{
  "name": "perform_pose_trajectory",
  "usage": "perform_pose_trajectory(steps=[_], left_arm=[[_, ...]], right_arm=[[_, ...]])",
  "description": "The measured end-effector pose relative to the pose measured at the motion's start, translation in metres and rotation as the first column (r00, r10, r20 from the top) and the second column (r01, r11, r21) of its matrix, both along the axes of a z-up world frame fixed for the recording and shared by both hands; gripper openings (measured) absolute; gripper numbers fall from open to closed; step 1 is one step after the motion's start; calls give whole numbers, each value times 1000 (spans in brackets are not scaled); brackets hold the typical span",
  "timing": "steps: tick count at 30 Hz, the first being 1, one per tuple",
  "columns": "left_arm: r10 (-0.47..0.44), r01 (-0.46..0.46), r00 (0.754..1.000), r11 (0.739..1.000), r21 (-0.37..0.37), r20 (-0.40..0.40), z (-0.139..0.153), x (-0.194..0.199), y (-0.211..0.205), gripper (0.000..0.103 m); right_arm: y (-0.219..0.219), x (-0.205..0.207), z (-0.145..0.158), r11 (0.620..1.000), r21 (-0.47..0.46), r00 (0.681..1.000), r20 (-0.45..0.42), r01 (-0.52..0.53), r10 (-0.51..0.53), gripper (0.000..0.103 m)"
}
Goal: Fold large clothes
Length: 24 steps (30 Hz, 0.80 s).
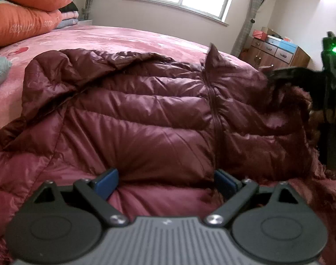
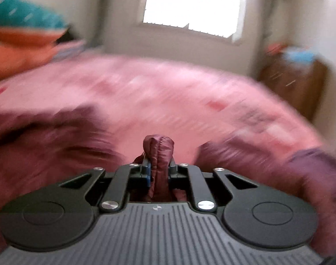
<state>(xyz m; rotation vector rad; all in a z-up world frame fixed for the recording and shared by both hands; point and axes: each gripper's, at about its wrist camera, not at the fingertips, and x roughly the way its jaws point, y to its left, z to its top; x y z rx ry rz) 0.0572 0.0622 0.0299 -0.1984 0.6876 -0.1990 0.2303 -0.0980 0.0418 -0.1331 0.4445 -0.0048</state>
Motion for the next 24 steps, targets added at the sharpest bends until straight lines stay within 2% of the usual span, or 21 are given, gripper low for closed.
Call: perform_pose_trajectory(steps=[1,3,4,6,7,12,16,20,22,24], left_arm=[[-3,3,1000,1000,-1,1,0,0,0,93],[-6,6,1000,1000,3,3,0,0,-1,93],[-9,9,1000,1000,7,3,-1,0,-1,94],[-10,10,1000,1000,8,4,-1,-1,0,94],[-10,10,1000,1000,7,3,-1,-1,0,94],[-14,14,1000,1000,6,0,0,0,0,96],[-14,14,1000,1000,6,0,1,0,-1,96],[-12,12,1000,1000,-1,3,2,0,0,96],[-10,10,1000,1000,-5,7,4,-1,0,96],[-11,11,1000,1000,-9,12,5,-1,0,96]], right_arm=[[-7,0,2,999,16,999,21,40,-40,13],[-19,6,-3,995,63,997,-15,81,-80,13],[-16,9,-12,996,31,996,-23,82,-81,13],[-6,13,-30,992,-93,996,-24,83,-85,13],[-5,16,-40,990,-107,995,-45,87,-92,13],[0,24,-67,989,-121,988,-118,82,-96,18],[-4,26,-60,992,-108,987,-145,59,-75,25],[-32,10,-34,997,25,983,-168,74,-69,42],[-42,-1,-20,990,122,985,-166,69,-48,55],[-55,-16,0,978,198,989,-146,60,-32,74]])
